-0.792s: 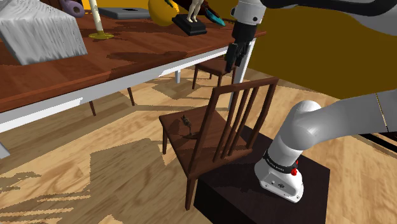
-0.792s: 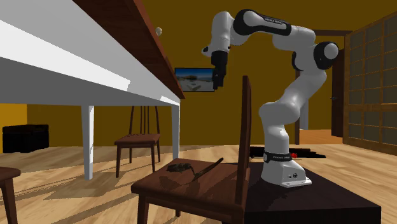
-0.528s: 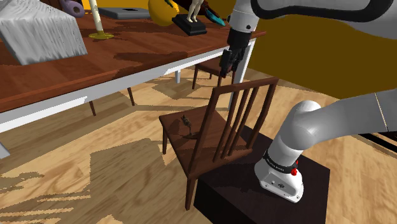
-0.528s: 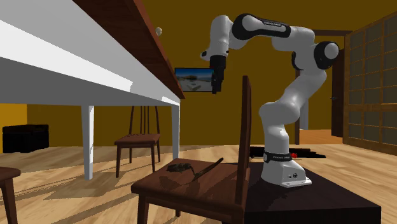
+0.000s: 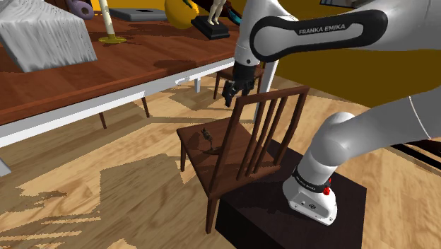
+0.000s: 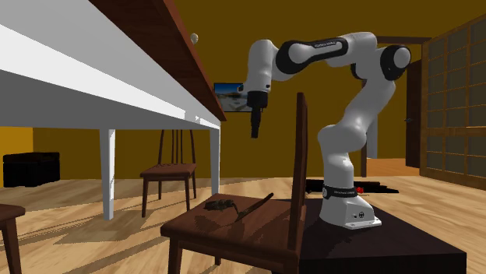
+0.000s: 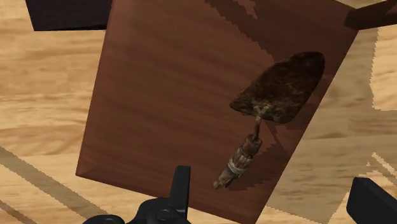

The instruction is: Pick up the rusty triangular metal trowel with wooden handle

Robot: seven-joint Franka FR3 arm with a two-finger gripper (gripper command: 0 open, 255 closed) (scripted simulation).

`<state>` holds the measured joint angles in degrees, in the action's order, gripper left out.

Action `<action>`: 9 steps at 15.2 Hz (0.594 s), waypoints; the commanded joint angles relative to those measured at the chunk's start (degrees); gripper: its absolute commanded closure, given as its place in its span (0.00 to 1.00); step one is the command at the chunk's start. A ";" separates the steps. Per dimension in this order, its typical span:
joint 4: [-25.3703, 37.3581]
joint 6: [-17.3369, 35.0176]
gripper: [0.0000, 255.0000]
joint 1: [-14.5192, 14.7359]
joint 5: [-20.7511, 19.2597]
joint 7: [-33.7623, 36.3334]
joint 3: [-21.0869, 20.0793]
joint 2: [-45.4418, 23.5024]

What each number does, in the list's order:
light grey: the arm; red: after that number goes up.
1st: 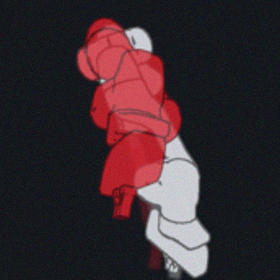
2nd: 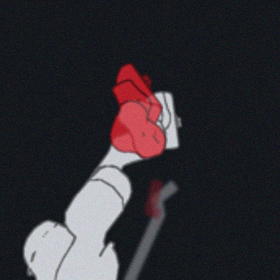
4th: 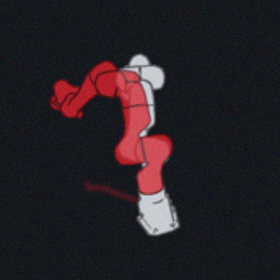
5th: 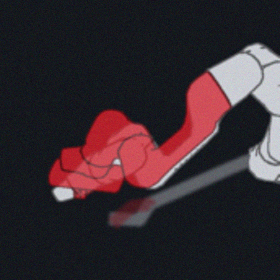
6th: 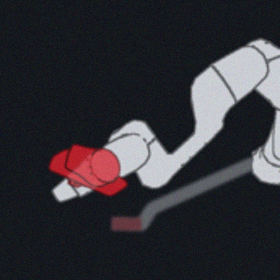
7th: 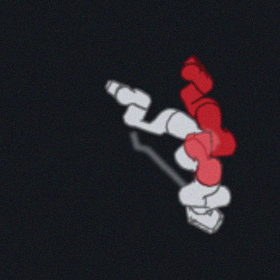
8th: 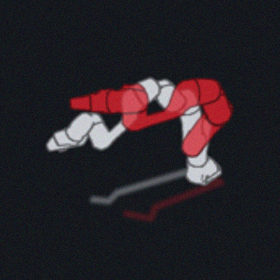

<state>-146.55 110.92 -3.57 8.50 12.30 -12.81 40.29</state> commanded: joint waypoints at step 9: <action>-3.64 23.09 0.00 -4.76 0.10 16.92 -9.90 -18.26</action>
<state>-149.63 131.35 -7.85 9.13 26.98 -21.15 24.81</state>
